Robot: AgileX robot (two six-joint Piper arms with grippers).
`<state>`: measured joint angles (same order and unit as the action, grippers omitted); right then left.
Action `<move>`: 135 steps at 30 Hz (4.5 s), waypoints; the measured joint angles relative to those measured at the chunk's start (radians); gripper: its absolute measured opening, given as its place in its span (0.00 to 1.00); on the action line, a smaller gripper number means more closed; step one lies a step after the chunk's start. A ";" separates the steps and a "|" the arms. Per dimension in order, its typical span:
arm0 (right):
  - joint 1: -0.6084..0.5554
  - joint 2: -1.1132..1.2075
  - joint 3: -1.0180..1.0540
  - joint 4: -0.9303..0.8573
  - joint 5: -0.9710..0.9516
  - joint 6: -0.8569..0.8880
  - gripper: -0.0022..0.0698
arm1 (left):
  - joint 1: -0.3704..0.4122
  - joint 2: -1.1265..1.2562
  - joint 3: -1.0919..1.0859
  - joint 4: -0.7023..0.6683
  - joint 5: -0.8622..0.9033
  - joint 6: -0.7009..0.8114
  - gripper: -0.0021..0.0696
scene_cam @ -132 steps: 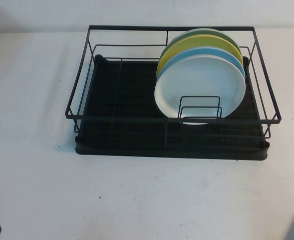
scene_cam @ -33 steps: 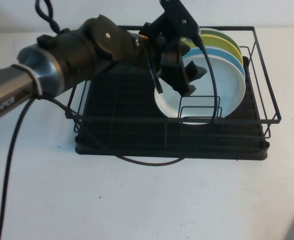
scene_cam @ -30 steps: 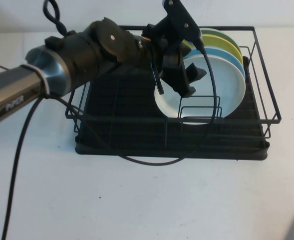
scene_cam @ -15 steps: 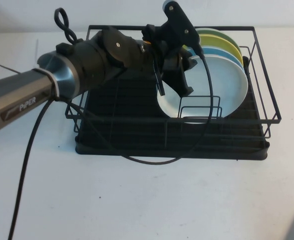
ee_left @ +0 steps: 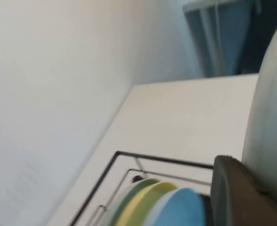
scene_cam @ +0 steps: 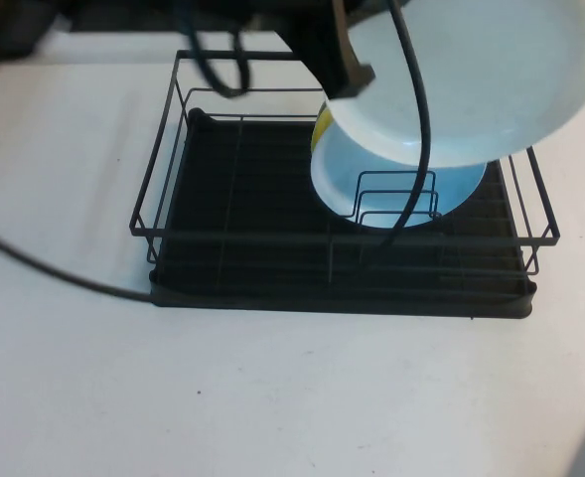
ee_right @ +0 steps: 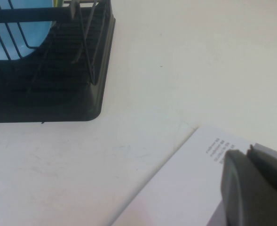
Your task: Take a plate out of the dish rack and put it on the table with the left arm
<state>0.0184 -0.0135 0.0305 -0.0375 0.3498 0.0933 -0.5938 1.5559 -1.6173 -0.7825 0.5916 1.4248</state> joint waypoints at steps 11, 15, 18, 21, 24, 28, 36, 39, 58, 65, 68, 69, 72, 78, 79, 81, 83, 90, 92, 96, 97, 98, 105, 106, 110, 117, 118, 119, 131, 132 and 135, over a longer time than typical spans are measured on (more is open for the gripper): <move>0.000 0.000 0.000 0.000 0.000 0.000 0.00 | 0.098 -0.217 0.152 0.314 0.369 -0.868 0.10; 0.000 0.000 0.000 0.000 0.000 0.000 0.00 | 0.112 -0.207 0.423 0.206 0.324 -0.873 0.10; 0.000 0.000 0.000 0.000 0.000 0.000 0.00 | 0.114 -0.207 0.647 0.065 0.200 -0.811 0.10; 0.000 0.000 0.000 0.000 0.000 0.000 0.00 | 0.114 -0.198 0.814 -0.104 0.062 -0.709 0.10; 0.000 0.000 0.000 0.000 0.000 0.000 0.00 | 0.114 -0.172 0.913 -0.239 -0.030 -0.591 0.10; 0.000 0.000 0.000 0.000 0.000 0.000 0.00 | 0.116 -0.115 0.943 -0.290 -0.075 -0.505 0.10; 0.000 0.000 0.000 0.000 0.000 0.000 0.00 | 0.116 -0.007 0.943 -0.349 -0.285 -0.359 0.33; 0.000 0.000 0.000 0.000 0.000 0.000 0.00 | 0.117 -0.003 0.943 -0.342 -0.369 -0.330 0.50; 0.000 0.000 0.000 0.000 0.000 0.000 0.00 | 0.117 -0.596 0.943 -0.230 -0.160 -0.336 0.04; 0.000 0.000 0.000 0.000 0.000 0.000 0.00 | 0.117 -0.768 0.944 -0.023 0.018 -0.490 0.03; 0.000 0.000 0.000 0.000 0.000 0.000 0.00 | 0.117 -0.817 0.944 0.016 0.109 -0.511 0.03; 0.000 0.000 0.000 0.000 0.000 0.000 0.00 | 0.117 -0.830 0.944 0.019 0.131 -0.516 0.03; 0.000 0.000 0.000 0.000 0.000 0.000 0.00 | 0.117 -0.847 0.945 0.039 0.155 -0.518 0.03; 0.000 0.000 0.000 0.000 0.000 0.000 0.00 | 0.117 -0.849 0.951 0.214 0.169 -0.546 0.03; 0.000 0.000 0.000 0.000 0.000 0.000 0.00 | 0.117 -0.849 0.951 0.242 0.179 -0.557 0.03; 0.000 0.000 0.000 0.002 0.000 0.000 0.00 | 0.117 -0.849 0.951 0.296 0.187 -0.592 0.03; 0.000 0.000 0.000 0.005 0.000 0.000 0.00 | 0.117 -0.851 0.951 0.356 0.195 -0.661 0.03; 0.000 0.000 0.000 0.012 0.000 0.000 0.00 | 0.117 -0.936 0.951 0.640 0.201 -1.160 0.03; 0.000 0.000 0.000 0.015 0.000 0.000 0.00 | 0.117 -0.982 0.951 0.714 0.203 -1.278 0.03; 0.000 0.000 0.000 0.017 0.000 0.000 0.00 | 0.117 -1.070 0.951 0.783 0.215 -1.373 0.03; 0.000 0.000 0.000 0.017 0.000 0.000 0.00 | 0.117 -1.088 0.951 0.799 0.224 -1.381 0.03; 0.000 0.000 0.000 0.017 0.000 0.000 0.00 | 0.117 -1.099 0.951 0.808 0.235 -1.386 0.03; 0.000 0.000 0.000 0.018 0.000 0.000 0.00 | 0.121 -1.139 1.037 0.851 0.116 -1.378 0.03; 0.000 0.000 0.000 0.018 0.000 0.000 0.00 | 0.128 -1.159 1.086 0.853 0.027 -1.366 0.03; 0.000 0.000 0.000 0.018 0.000 0.000 0.00 | 0.192 -1.264 1.331 0.853 -0.352 -1.348 0.03; 0.000 0.000 0.000 0.019 0.000 0.000 0.00 | 0.348 -1.471 1.623 0.816 -0.498 -1.341 0.03; 0.000 0.000 0.000 0.019 0.000 0.000 0.00 | 0.372 -1.495 1.636 0.816 -0.480 -1.341 0.03; 0.000 0.000 0.000 0.019 0.000 0.000 0.00 | 0.395 -1.513 1.641 0.810 -0.467 -1.341 0.03; 0.000 0.000 0.000 0.019 0.000 0.000 0.00 | 0.546 -1.564 1.641 0.719 -0.246 -1.337 0.03; 0.000 0.000 0.000 0.019 0.000 0.000 0.00 | 0.546 -1.564 1.641 0.716 -0.246 -1.337 0.03; 0.000 0.000 0.000 0.019 0.000 0.000 0.00 | 0.546 -1.564 1.641 0.712 -0.246 -1.337 0.03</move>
<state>0.0184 -0.0135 0.0305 -0.0188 0.3498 0.0933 -0.0476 -0.0081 0.0237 -0.0703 0.3455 0.0875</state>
